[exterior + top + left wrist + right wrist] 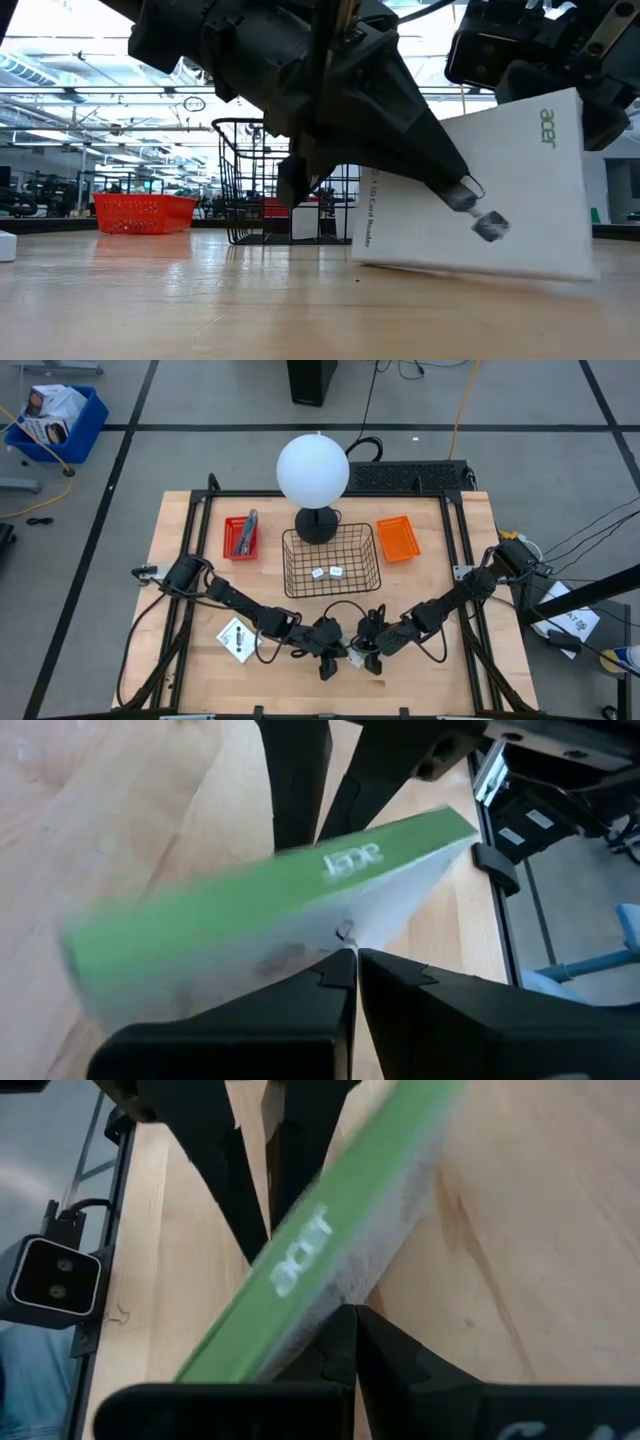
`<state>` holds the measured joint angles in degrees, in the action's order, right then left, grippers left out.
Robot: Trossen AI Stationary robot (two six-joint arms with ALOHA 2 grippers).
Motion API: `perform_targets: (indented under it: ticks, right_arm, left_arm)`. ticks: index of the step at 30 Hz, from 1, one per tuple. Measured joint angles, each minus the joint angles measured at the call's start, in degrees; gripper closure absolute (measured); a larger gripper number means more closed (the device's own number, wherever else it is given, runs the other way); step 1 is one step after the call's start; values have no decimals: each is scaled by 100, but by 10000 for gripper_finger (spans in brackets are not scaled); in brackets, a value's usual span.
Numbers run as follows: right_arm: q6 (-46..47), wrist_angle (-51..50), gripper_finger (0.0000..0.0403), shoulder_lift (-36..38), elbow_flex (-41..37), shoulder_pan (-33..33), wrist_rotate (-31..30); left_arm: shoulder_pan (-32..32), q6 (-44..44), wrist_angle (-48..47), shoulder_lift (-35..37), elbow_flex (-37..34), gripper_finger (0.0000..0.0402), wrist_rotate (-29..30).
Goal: Pick and place items into bin
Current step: Put the right card reader box into the orange bin
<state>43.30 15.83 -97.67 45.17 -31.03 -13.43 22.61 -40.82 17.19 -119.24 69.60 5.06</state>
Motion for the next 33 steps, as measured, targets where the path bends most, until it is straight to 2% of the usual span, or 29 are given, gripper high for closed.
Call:
perform_targets:
  ticks: [29,33]
  right_arm:
    - [-200,20,403,2,0,-7,170]
    - [-200,18,403,2,0,-7,169]
  left_arm:
    - [88,9,-109,4,0,376,-52]
    - [143,229,-152,4,0,376,-55]
